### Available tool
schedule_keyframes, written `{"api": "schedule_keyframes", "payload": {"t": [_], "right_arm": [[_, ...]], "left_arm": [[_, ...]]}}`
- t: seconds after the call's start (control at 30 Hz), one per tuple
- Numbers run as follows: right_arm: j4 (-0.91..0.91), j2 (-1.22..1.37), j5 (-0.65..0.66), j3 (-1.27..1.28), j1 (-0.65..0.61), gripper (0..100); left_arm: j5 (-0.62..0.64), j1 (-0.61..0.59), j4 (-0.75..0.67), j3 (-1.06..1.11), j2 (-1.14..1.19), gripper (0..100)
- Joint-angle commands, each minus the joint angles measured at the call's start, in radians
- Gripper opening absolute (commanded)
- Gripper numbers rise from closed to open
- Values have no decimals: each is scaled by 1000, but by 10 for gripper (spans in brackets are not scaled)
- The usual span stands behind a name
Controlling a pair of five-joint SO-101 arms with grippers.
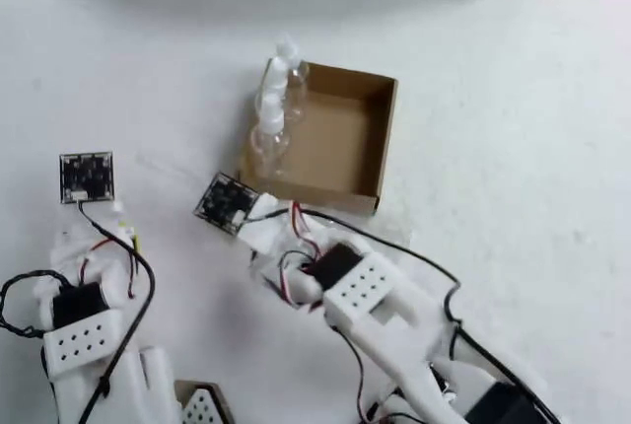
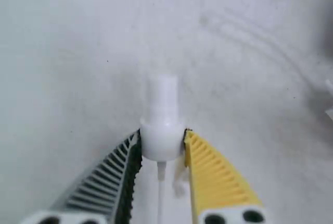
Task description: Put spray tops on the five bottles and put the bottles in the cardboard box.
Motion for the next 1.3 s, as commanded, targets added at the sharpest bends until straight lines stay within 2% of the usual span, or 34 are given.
{"api": "schedule_keyframes", "payload": {"t": [0.0, 0.57, 0.7, 0.8, 0.9, 1.07, 1.27], "right_arm": [[58, 16, -5, -9, 4, 15], [618, -223, 2, -6, 16, 15], [607, -288, 3, -8, 148, 15], [604, -334, 95, -12, 209, 15], [604, -371, 193, -14, 211, 44], [535, -378, 216, -12, 206, 187], [504, -337, 379, -9, 54, 193]], "left_arm": [[5, -7, -29, 0, -21, 21], [5, -5, -71, 21, -21, 21], [5, -5, -68, 21, -21, 21], [5, -5, -66, 21, -21, 21], [5, -5, -66, 21, -21, 21], [5, -5, -64, 21, -21, 21], [5, -5, -64, 21, -21, 21]]}}
